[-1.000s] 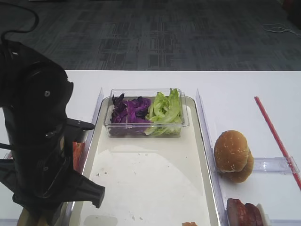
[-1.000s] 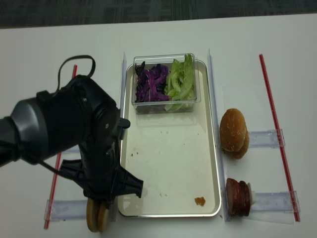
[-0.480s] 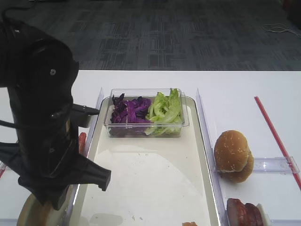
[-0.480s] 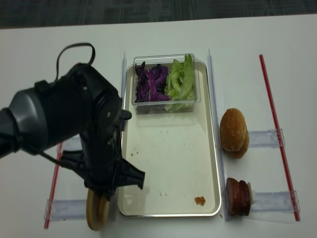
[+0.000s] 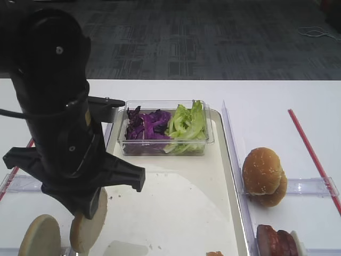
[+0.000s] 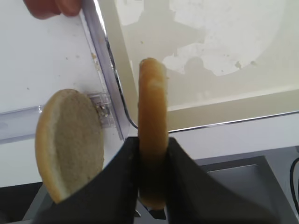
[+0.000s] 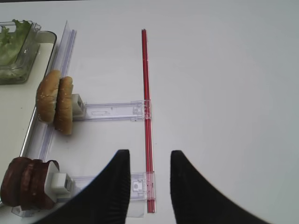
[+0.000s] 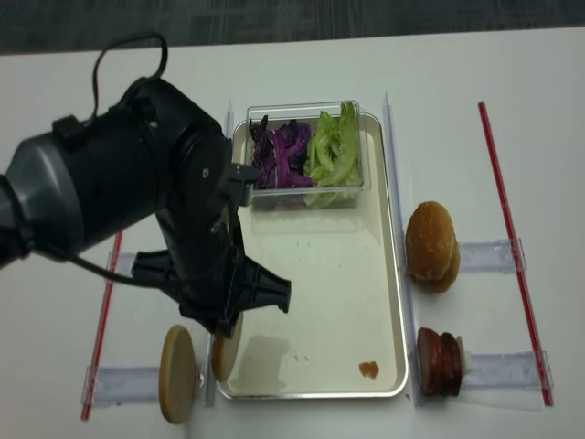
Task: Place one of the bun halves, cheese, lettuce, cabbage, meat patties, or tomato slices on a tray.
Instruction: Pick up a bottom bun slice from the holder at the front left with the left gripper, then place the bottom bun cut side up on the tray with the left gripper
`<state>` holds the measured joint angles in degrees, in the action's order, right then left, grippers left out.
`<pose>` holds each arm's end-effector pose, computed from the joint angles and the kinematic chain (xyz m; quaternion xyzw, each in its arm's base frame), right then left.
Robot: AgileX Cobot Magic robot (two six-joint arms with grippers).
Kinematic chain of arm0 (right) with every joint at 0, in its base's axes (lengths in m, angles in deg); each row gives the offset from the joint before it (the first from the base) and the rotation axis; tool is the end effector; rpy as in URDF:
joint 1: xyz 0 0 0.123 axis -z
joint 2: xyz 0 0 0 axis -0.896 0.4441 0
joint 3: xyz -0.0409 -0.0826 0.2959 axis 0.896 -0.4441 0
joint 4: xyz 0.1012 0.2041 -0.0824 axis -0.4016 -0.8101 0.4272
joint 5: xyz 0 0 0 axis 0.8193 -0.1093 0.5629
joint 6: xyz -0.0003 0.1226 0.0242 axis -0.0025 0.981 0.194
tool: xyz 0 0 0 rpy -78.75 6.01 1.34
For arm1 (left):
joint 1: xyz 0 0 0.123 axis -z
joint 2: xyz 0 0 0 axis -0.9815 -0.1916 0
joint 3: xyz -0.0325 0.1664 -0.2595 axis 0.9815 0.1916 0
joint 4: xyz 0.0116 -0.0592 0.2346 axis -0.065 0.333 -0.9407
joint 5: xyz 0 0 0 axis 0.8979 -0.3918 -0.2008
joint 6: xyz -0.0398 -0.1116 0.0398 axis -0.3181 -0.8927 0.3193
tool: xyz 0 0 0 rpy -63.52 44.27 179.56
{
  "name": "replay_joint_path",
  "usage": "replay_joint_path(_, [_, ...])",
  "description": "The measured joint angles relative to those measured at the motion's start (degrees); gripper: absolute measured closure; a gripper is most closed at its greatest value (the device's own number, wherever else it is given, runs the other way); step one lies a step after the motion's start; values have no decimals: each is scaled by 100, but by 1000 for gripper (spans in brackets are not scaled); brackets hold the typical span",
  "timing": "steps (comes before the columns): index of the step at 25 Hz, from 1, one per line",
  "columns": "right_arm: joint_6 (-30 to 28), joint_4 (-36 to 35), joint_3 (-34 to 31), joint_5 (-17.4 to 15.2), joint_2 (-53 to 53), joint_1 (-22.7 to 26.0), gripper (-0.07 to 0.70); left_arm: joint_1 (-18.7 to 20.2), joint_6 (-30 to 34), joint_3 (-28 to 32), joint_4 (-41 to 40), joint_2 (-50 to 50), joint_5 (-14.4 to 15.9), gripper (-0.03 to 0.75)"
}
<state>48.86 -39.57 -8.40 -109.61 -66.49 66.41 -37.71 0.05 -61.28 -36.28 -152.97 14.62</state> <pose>-0.0118 0.0026 0.2399 0.0206 0.8748 -0.0024 0.4840 0.1983 -0.1738 0.2390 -0.0956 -0.9954 -0.0047 0.0064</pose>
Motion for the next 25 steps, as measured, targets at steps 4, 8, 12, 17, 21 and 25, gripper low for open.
replay_joint_path(4, [0,0,0,0,0,0,386,0,0,-101,30,198,0,608])
replay_joint_path(8, [0,0,0,0,0,0,386,0,204,-149,202,275,10,608])
replay_joint_path(12, [0,0,0,0,0,0,386,0,540,-149,537,275,-20,609])
replay_joint_path(17, [0,0,0,0,0,0,386,-146,1099,-149,1148,275,-442,609])
replay_joint_path(21, [0,0,0,0,0,0,386,-362,1549,-149,1567,275,-623,609])
replay_joint_path(25, [0,0,0,0,0,0,386,-651,2147,-26,2232,275,-904,609])
